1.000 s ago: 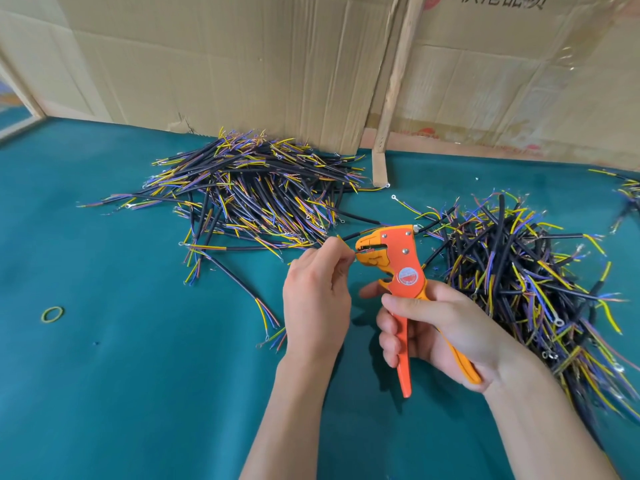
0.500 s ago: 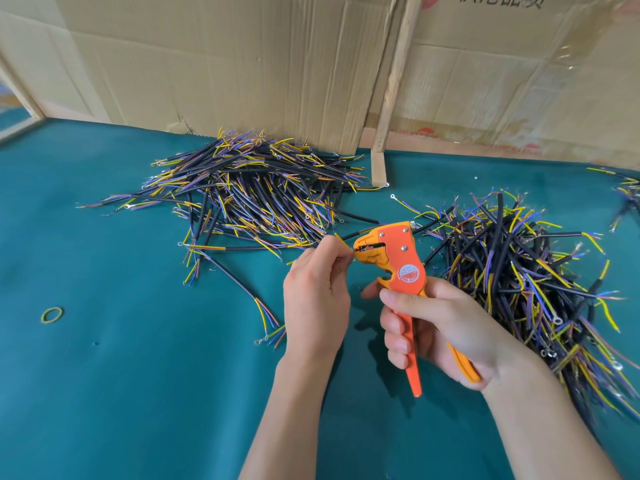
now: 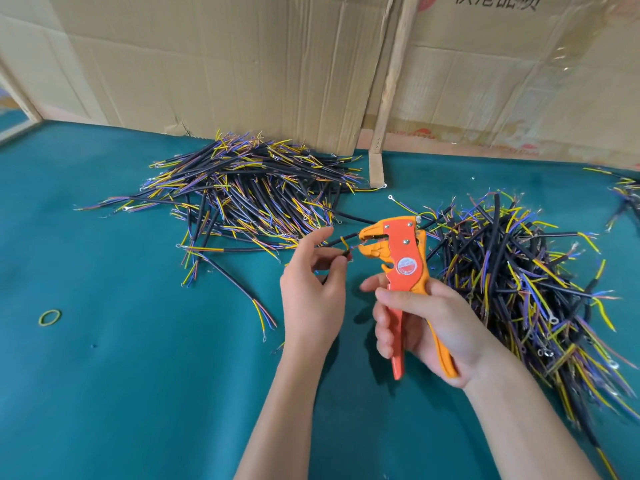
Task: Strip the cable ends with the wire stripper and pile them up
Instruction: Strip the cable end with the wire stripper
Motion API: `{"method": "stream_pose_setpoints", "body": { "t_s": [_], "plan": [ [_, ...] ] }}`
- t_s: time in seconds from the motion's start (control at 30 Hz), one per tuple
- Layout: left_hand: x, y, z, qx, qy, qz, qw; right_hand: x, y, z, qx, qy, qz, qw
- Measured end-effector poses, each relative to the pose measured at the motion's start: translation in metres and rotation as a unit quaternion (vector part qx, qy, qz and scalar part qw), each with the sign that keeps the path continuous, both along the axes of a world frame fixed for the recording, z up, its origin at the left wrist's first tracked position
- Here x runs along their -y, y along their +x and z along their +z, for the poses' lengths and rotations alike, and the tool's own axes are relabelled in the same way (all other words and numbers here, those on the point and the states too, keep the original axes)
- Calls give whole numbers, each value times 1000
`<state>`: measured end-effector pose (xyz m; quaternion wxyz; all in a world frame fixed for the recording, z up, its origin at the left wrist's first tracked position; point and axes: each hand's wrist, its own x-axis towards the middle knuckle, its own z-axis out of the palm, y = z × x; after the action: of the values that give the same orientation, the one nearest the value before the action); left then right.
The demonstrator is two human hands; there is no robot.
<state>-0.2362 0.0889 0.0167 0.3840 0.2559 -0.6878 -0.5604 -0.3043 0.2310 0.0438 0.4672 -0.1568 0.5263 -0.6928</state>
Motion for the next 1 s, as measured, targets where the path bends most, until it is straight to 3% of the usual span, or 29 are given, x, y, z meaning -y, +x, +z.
{"method": "stream_pose_setpoints", "body": {
  "t_s": [0.33, 0.47, 1.0],
  "plan": [
    [2, -2, 0, 7, 4, -15, 1000, -3, -8, -1, -68, -99, -61, 991],
    [-4, -1, 2, 2, -28, -26, 999, 1, -6, -2, -96, -97, -72, 988],
    [-6, 2, 6, 9, 14, -32, 999, 3, -7, -9, -125, -58, -116, 984]
  ]
}}
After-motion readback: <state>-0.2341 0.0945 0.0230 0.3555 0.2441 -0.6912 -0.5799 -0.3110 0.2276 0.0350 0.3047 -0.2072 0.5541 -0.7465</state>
